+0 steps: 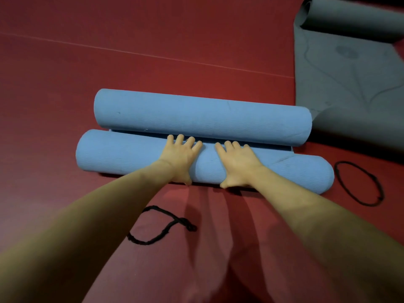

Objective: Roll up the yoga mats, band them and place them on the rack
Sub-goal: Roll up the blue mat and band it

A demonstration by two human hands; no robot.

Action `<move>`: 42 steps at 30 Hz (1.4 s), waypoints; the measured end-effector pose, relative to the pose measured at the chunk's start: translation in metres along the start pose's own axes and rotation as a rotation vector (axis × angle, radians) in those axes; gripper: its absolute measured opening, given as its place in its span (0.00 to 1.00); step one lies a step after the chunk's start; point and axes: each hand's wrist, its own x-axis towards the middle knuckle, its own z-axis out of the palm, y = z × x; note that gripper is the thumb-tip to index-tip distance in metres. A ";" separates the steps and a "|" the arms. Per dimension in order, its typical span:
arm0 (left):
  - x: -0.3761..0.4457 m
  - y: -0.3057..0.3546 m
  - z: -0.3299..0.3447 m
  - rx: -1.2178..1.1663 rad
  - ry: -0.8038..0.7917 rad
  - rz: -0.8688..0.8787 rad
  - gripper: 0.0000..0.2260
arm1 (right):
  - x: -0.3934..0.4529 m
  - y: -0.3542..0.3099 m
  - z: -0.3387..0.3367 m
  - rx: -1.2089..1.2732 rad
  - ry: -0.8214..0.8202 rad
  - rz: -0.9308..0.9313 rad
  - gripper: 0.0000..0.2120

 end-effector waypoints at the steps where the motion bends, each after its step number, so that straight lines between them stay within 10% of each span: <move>1: -0.005 0.002 0.000 -0.008 -0.006 0.004 0.48 | -0.004 -0.002 -0.001 -0.003 -0.002 -0.008 0.54; 12: -0.048 0.006 0.002 -0.088 -0.039 0.214 0.46 | -0.048 -0.019 -0.006 0.089 -0.086 -0.145 0.44; 17: -0.059 0.002 0.009 -0.237 -0.034 0.208 0.45 | -0.040 -0.001 -0.012 0.612 -0.351 0.034 0.29; 30: -0.025 -0.013 0.006 -0.400 0.043 -0.109 0.30 | -0.023 -0.004 -0.004 0.593 0.160 0.133 0.31; 38: 0.012 -0.004 -0.003 -0.492 0.062 -0.280 0.19 | -0.023 -0.006 0.011 0.151 -0.016 0.050 0.64; 42: 0.004 -0.019 0.000 -0.416 -0.079 -0.099 0.39 | -0.005 -0.008 0.007 0.125 -0.018 0.125 0.63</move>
